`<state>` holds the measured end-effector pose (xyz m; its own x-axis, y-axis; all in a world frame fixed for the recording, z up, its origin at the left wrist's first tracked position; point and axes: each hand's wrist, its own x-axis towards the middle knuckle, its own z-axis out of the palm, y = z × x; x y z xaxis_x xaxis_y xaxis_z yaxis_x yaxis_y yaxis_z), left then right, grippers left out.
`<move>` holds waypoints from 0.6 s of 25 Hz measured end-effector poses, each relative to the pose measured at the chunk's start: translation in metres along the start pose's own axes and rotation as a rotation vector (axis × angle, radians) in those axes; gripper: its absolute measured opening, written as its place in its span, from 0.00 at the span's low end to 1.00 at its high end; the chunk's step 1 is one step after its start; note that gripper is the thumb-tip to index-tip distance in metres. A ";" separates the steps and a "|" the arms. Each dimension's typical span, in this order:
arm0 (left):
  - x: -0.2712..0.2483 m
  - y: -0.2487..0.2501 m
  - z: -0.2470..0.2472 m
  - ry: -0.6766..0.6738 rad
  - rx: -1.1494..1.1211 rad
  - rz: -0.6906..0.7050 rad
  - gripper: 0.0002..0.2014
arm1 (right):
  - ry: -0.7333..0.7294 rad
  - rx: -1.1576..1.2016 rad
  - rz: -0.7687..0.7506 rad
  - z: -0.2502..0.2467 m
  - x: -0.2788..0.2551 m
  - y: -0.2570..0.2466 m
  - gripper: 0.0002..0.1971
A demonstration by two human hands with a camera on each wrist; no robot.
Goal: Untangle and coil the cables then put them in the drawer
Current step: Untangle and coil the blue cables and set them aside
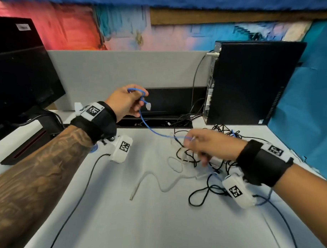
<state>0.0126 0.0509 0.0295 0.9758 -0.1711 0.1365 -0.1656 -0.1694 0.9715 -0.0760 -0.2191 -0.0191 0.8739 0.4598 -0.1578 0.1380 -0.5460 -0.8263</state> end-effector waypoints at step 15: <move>-0.041 0.006 0.113 -0.415 -0.127 0.023 0.08 | 0.341 -0.048 -0.428 -0.036 0.006 -0.075 0.09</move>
<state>-0.0447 -0.0527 0.0077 0.8274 -0.5536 0.0944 -0.1426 -0.0445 0.9888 -0.0648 -0.2002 0.0616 0.8354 0.3991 0.3779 0.5287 -0.3953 -0.7511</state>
